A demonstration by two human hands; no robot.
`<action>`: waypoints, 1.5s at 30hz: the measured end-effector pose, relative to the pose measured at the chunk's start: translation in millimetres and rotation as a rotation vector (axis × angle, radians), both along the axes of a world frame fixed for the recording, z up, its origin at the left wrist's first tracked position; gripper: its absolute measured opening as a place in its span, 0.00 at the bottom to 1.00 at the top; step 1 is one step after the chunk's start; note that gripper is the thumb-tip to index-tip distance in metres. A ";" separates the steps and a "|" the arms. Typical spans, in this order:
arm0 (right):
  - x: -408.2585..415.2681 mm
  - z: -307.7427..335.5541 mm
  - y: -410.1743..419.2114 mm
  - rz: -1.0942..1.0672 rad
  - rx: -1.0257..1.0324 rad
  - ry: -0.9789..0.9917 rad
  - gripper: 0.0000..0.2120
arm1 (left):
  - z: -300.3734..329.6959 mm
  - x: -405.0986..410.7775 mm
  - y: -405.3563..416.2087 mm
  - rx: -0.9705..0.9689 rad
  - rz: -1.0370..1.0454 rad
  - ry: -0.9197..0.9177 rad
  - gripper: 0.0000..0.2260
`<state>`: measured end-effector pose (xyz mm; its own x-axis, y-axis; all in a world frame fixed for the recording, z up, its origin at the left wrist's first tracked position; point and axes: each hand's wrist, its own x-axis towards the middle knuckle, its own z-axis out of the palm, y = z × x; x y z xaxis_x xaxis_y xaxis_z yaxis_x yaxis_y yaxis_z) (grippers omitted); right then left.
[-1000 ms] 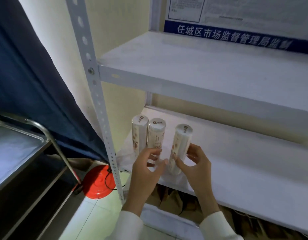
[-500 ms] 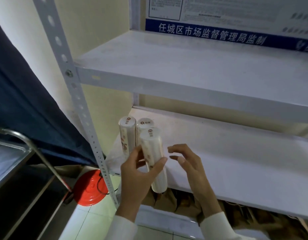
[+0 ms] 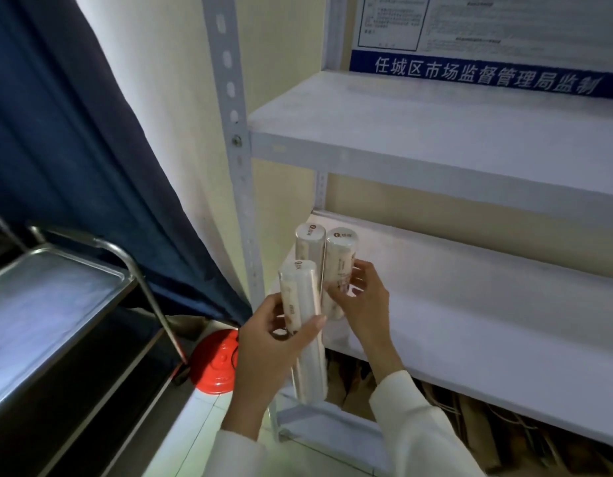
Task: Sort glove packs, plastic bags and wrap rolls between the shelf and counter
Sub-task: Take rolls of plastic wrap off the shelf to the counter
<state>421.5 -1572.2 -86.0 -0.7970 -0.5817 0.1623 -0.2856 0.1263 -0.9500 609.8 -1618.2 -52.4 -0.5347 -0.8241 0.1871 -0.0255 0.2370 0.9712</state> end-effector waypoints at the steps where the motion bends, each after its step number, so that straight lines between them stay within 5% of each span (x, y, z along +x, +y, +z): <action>1: -0.4 0.6 0.9 -0.021 -0.002 0.017 0.27 | -0.7 0.6 1.4 0.005 -0.002 -0.005 0.18; 7: -15.7 6.4 50.1 -0.151 -0.138 -0.004 0.21 | -13.8 -16.8 15.7 0.120 -0.053 -0.002 0.19; 18: -42.5 12.2 224.2 -0.296 -0.051 0.004 0.17 | -19.8 -106.2 115.2 0.228 -0.307 0.013 0.26; 23: -50.7 19.4 333.0 -0.356 -0.012 -0.007 0.22 | -12.6 -151.0 202.9 0.275 -0.433 0.017 0.21; 30: -45.2 11.5 517.6 -0.484 -0.021 -0.081 0.16 | -12.7 -195.9 363.7 0.281 -0.640 -0.032 0.24; 35: -33.0 -2.4 635.4 -0.627 -0.022 -0.126 0.28 | -23.1 -221.2 479.5 0.302 -0.790 -0.070 0.22; 45: -28.5 -23.1 800.5 -0.937 -0.133 -0.216 0.21 | -33.8 -277.5 656.3 0.260 -1.017 -0.124 0.17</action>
